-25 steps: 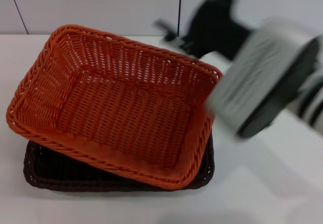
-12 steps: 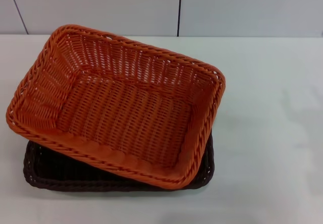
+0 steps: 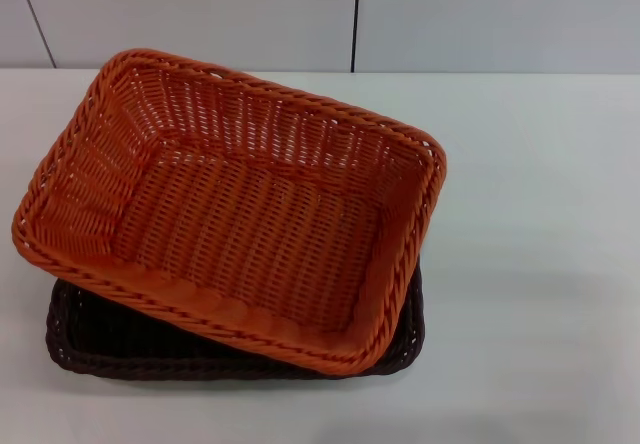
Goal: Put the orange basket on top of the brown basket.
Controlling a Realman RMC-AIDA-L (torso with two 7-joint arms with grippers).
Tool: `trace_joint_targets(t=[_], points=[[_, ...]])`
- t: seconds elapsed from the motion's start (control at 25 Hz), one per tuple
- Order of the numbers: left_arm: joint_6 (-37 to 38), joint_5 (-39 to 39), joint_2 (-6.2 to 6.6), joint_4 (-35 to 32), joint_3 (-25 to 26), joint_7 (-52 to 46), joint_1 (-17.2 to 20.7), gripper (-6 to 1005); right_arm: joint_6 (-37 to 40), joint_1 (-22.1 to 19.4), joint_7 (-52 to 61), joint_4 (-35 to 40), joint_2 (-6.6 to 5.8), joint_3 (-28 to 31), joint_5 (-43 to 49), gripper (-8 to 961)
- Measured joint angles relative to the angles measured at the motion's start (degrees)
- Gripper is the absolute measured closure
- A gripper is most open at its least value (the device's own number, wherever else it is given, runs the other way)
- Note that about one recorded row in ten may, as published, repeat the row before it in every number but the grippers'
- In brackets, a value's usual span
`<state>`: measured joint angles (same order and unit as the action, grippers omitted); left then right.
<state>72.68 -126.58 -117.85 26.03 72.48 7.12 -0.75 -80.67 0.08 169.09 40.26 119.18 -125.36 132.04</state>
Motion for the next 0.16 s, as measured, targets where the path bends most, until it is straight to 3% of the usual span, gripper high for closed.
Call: trace_joint_targets(t=[0.16], points=[[0.49,0.23,-0.13,-1.70,0.54,-0.23,-0.45,214,-0.85,1.21,0.04,-2.72,0.11,-1.55,-2.46,208]])
